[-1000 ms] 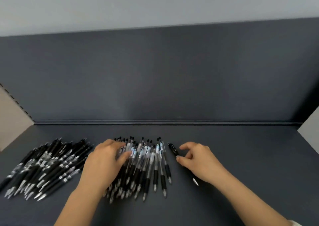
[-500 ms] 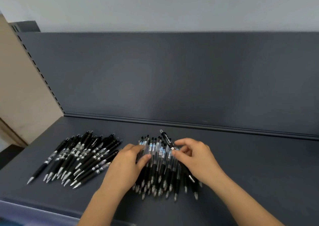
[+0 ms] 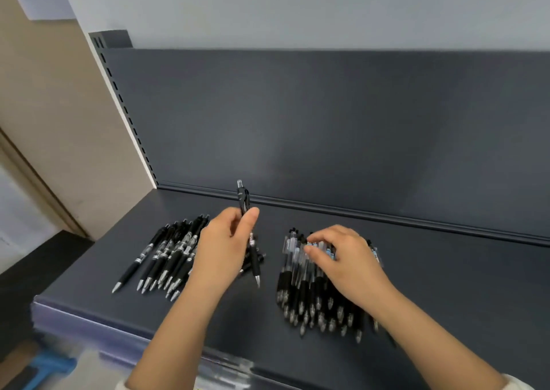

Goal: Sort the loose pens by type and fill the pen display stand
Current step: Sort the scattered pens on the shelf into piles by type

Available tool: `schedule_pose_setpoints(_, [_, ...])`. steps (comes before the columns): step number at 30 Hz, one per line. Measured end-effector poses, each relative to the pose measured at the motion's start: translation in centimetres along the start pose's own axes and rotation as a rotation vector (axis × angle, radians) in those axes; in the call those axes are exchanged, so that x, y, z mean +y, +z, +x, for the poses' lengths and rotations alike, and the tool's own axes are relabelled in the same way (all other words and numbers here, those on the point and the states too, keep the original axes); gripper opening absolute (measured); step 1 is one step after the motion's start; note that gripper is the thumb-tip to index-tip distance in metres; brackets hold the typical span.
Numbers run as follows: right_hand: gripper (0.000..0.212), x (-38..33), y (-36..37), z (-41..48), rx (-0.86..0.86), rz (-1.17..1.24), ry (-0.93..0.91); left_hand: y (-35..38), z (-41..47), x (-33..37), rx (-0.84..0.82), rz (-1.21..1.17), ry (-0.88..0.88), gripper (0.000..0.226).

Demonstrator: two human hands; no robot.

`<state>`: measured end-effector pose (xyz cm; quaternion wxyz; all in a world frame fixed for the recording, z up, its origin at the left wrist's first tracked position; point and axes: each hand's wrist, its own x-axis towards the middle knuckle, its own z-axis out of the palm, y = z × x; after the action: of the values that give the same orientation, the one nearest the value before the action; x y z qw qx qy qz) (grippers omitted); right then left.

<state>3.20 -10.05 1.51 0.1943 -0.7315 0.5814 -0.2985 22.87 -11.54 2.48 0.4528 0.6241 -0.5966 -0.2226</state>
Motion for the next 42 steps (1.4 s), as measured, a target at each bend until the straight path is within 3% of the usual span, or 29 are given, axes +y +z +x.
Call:
schedule_pose_setpoints(7, [0.034,0.1,1.6,0.0,-0.066,-0.206,0.005,-3.3,1.7,-4.7,-0.024,0.642,0.091,0.030])
schedule_pose_setpoints(13, [0.039,-0.1,2.3,-0.4,-0.068,-0.290,-0.028,-3.0,2.6,-6.5,-0.026,0.862,0.142,0.041])
schedule_pose_setpoints(21, [0.038,0.4,2.0,-0.7,-0.062,-0.259,-0.049,-2.7,2.7,-7.3,-0.026,0.816,0.221,0.035])
schedule_pose_setpoints(25, [0.037,1.9,0.0,-1.0,0.052,-0.191,0.086,-1.7,1.6,-5.5,-0.015,0.650,0.327,0.028])
schedule_pose_setpoints(28, [0.041,3.6,-1.9,-1.9,0.144,-0.116,0.262,0.1,0.1,-3.8,-0.170,0.437,0.260,0.037])
schedule_pose_setpoints(33, [0.059,5.6,-2.8,-3.6,0.118,-0.061,0.471,2.9,-0.9,-3.0,-0.386,0.439,0.172,0.057])
schedule_pose_setpoints(42, [0.063,5.8,-2.4,-4.0,0.057,-0.025,0.588,4.8,-1.3,-1.9,-0.464,0.360,0.050,0.061])
